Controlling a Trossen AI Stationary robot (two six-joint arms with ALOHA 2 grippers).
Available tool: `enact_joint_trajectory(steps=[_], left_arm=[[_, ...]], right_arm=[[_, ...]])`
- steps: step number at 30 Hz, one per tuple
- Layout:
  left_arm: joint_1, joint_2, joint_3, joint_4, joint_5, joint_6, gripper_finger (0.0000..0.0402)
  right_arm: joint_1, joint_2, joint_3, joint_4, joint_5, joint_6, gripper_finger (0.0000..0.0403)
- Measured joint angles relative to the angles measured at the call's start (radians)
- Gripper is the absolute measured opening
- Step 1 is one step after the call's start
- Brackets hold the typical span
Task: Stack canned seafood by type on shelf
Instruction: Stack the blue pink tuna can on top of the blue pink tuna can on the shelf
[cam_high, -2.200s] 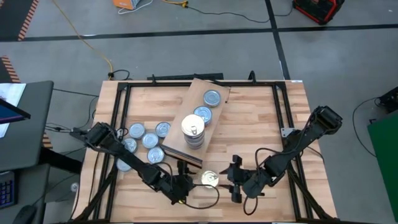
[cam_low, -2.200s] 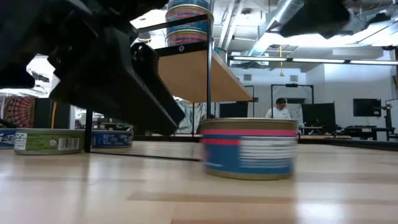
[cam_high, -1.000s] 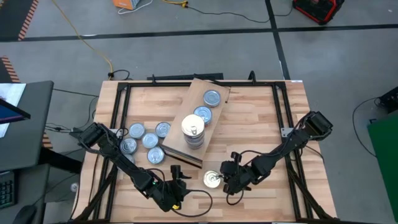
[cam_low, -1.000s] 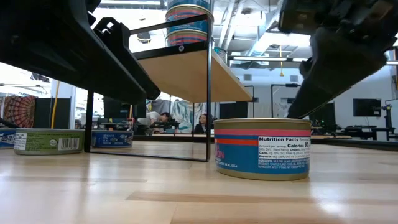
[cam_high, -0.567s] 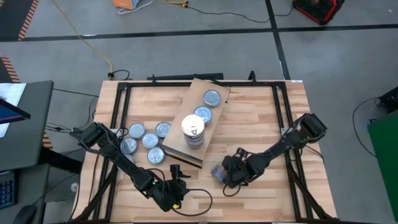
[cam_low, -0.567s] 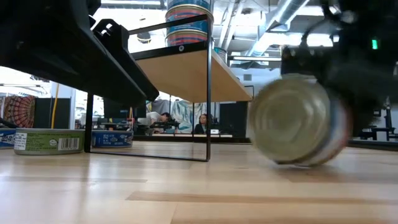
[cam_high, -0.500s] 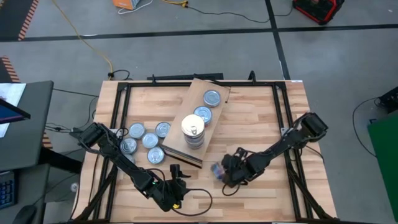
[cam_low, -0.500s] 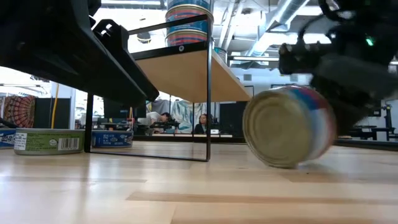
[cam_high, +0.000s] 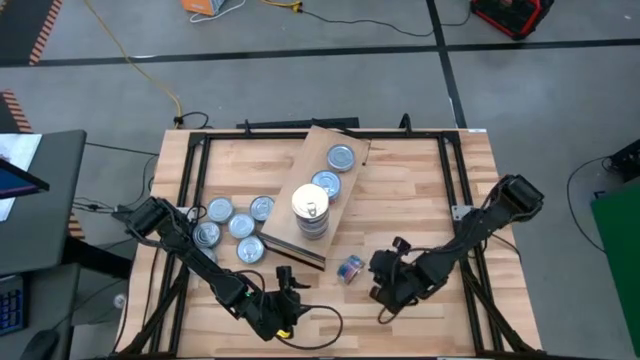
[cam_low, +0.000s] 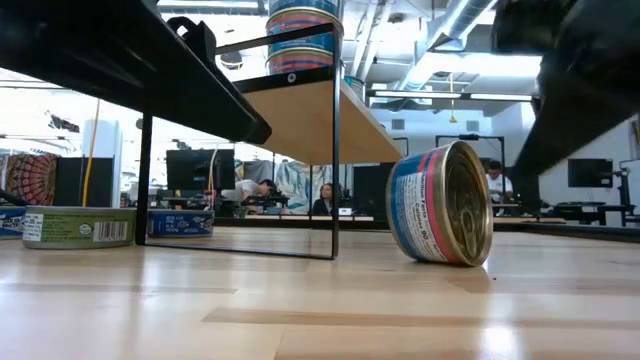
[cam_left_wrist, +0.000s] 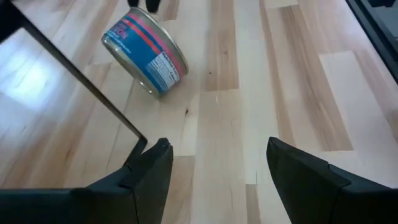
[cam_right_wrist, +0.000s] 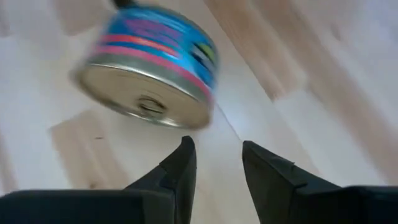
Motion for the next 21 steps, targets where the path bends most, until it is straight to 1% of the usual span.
enact_joint_trajectory(steps=[1,4,7,11,15,19,21], left_arm=[[0.0,0.0,0.0,0.0,0.011,0.0,0.0249],[0.0,0.0,0.0,0.0,0.065,0.02,0.0249],[0.0,0.0,0.0,0.001,0.094,0.03,0.0249],[0.0,0.0,0.0,0.004,0.103,0.043,0.0249],[-0.002,-0.004,0.0,0.001,0.103,0.051,0.0249],[-0.024,-0.047,0.0,-0.017,0.104,0.069,0.0249],[-0.046,-0.077,0.0,-0.027,0.089,0.092,0.0249]], right_arm=[[0.014,-0.006,0.0,0.015,0.015,-0.052,0.0159],[0.041,-0.031,0.0,0.031,0.018,-0.182,0.0164],[0.063,-0.065,0.0,0.053,0.002,-0.275,0.0183],[0.066,-0.117,0.0,0.153,-0.057,-0.443,0.0237],[0.034,-0.15,0.001,0.257,-0.067,-0.61,0.0303],[-0.038,-0.141,0.054,0.222,-0.107,-0.735,0.036],[-0.077,-0.123,0.084,0.198,-0.159,-0.779,0.0379]])
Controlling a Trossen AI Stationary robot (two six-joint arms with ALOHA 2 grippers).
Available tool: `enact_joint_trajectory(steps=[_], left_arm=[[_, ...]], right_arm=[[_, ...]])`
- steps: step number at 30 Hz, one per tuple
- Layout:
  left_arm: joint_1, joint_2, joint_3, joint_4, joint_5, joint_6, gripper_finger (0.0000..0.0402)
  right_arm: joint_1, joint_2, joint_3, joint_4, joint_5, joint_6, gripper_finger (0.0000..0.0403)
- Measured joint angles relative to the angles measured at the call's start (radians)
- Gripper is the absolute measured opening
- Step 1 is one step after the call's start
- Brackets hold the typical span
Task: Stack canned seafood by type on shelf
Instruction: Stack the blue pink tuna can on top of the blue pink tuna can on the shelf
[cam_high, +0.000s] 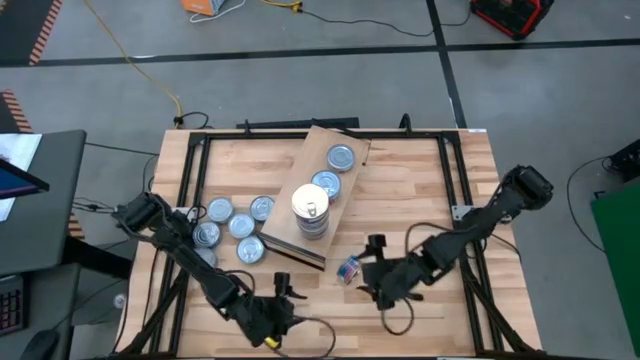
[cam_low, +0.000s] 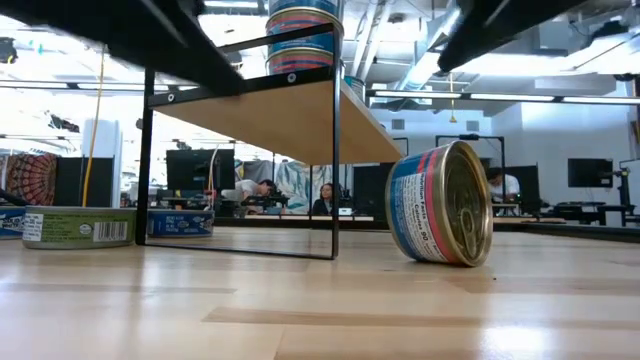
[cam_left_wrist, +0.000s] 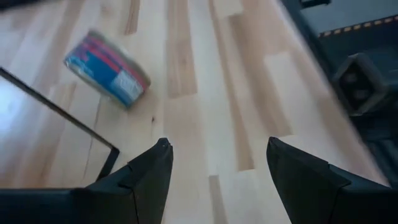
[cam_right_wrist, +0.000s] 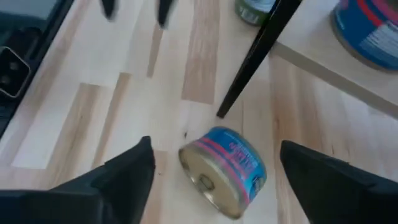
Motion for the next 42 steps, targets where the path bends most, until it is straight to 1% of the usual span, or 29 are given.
enact_joint_trajectory(steps=[4,8,16,21,26,30,33,35,37,40,42], left_arm=[[-0.05,-0.053,-0.033,0.017,-0.061,0.039,0.0249],[-0.08,-0.09,-0.111,0.066,-0.082,0.03,0.0249],[-0.102,-0.189,-0.245,0.082,-0.079,-0.053,0.0249],[-0.119,-0.269,-0.309,0.079,-0.091,-0.073,0.0249],[-0.156,-0.345,-0.346,0.081,-0.077,-0.079,0.0249],[-0.189,-0.382,-0.352,0.07,-0.036,-0.077,0.0249],[-0.206,-0.397,-0.352,0.064,-0.035,-0.075,0.0249],[-0.214,-0.4,-0.352,0.058,-0.041,-0.075,0.0249],[-0.216,-0.4,-0.352,0.056,-0.047,-0.074,0.0249],[-0.215,-0.4,-0.352,0.052,-0.071,-0.065,0.0249],[-0.212,-0.399,-0.352,0.058,-0.114,-0.052,0.0249]], right_arm=[[-0.083,0.032,0.042,-0.047,-0.13,-0.058,0.0397],[-0.14,0.045,0.047,-0.054,-0.207,-0.123,0.0395],[-0.186,0.095,0.048,-0.055,-0.264,-0.255,0.0389],[-0.209,0.145,0.051,-0.056,-0.296,-0.294,0.0389],[-0.229,0.192,0.051,-0.061,-0.312,-0.298,0.0389],[-0.237,0.213,0.051,-0.057,-0.372,-0.295,0.0389],[-0.238,0.217,0.05,-0.074,-0.378,-0.285,0.0386],[-0.236,0.217,0.05,-0.075,-0.378,-0.269,0.0378],[-0.231,0.217,0.05,-0.076,-0.377,-0.254,0.0362],[-0.22,0.222,0.05,-0.072,-0.378,-0.252,0.0324],[-0.213,0.227,0.05,-0.077,-0.378,-0.239,0.0295]])
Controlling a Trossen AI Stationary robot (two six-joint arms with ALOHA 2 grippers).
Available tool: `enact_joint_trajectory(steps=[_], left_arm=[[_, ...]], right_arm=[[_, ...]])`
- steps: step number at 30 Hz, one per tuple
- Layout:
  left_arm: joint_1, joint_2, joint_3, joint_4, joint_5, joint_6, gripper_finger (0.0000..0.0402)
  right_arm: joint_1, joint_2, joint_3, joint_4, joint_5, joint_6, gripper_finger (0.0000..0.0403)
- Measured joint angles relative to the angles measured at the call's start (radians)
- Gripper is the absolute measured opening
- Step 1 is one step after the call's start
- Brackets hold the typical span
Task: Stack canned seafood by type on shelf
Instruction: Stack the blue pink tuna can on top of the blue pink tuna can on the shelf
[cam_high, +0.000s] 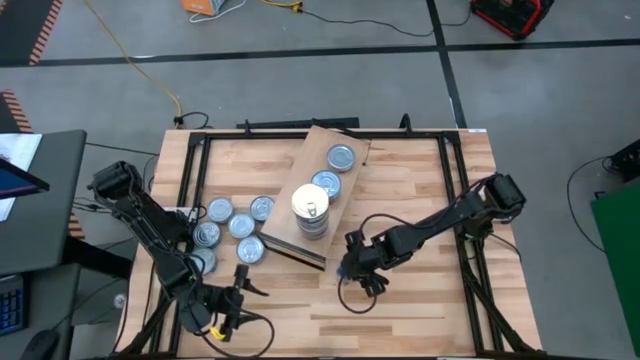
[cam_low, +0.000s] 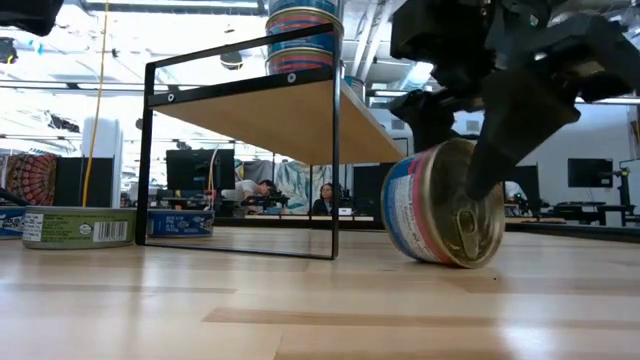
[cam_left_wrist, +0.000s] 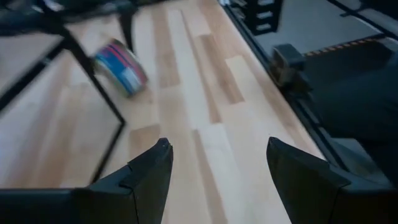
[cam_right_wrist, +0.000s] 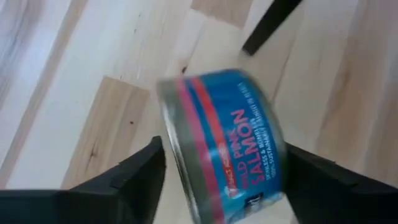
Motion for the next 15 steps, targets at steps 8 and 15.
enact_joint_trajectory(steps=[8,15], left_arm=[[0.001,-0.038,0.018,0.013,-0.092,0.02,0.0249],[0.001,-0.083,0.081,0.011,-0.166,0.157,0.0249]], right_arm=[[0.014,-0.004,0.101,-0.161,-0.067,0.122,0.021],[-0.006,-0.01,0.341,-0.418,-0.158,0.181,0.021]])
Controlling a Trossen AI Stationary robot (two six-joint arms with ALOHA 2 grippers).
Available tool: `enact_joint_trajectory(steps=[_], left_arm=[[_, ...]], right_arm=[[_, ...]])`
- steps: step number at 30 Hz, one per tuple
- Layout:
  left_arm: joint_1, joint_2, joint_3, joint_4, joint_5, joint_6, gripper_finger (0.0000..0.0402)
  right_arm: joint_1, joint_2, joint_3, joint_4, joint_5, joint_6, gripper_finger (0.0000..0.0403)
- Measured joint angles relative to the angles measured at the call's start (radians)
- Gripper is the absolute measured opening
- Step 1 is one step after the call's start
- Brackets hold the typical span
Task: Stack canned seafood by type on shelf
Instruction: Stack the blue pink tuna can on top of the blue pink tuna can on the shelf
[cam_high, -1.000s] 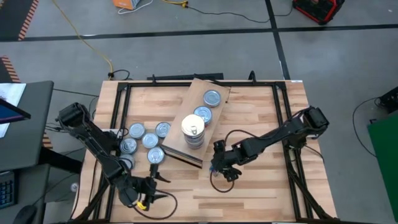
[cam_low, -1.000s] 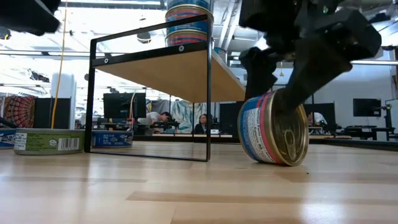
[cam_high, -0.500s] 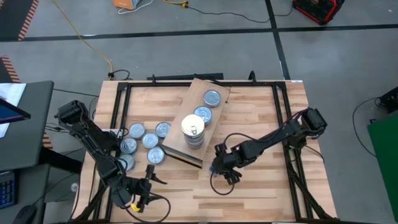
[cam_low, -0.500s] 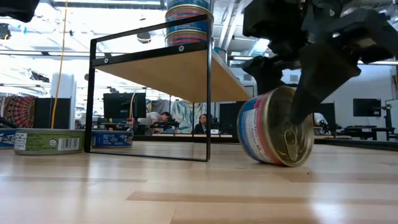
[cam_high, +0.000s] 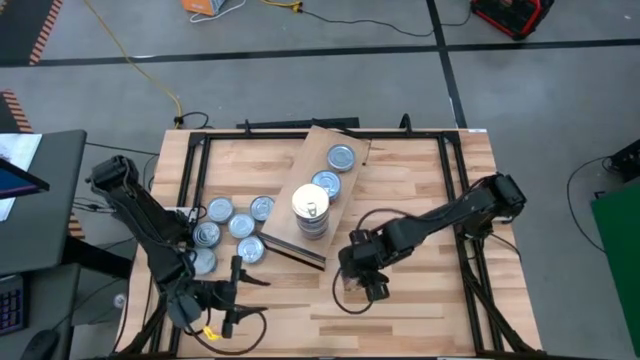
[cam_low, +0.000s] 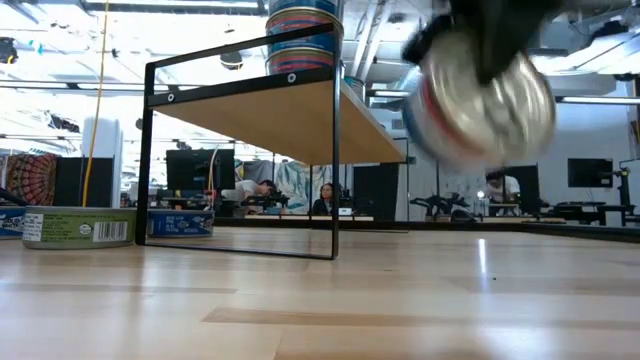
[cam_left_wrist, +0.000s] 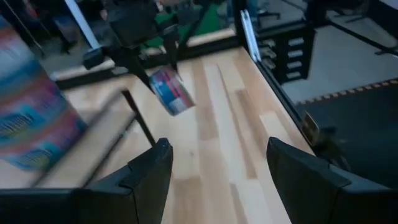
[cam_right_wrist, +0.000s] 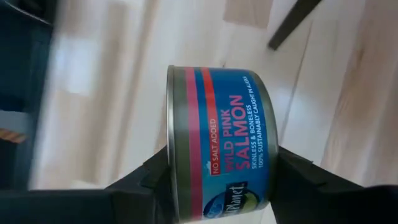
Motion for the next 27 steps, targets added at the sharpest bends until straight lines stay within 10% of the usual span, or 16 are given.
enact_joint_trajectory(steps=[27], left_arm=[[0.16,-0.344,0.128,-0.232,-0.093,0.21,0.0249]], right_arm=[[-0.352,-0.202,0.499,0.03,-0.348,0.17,0.0213]])
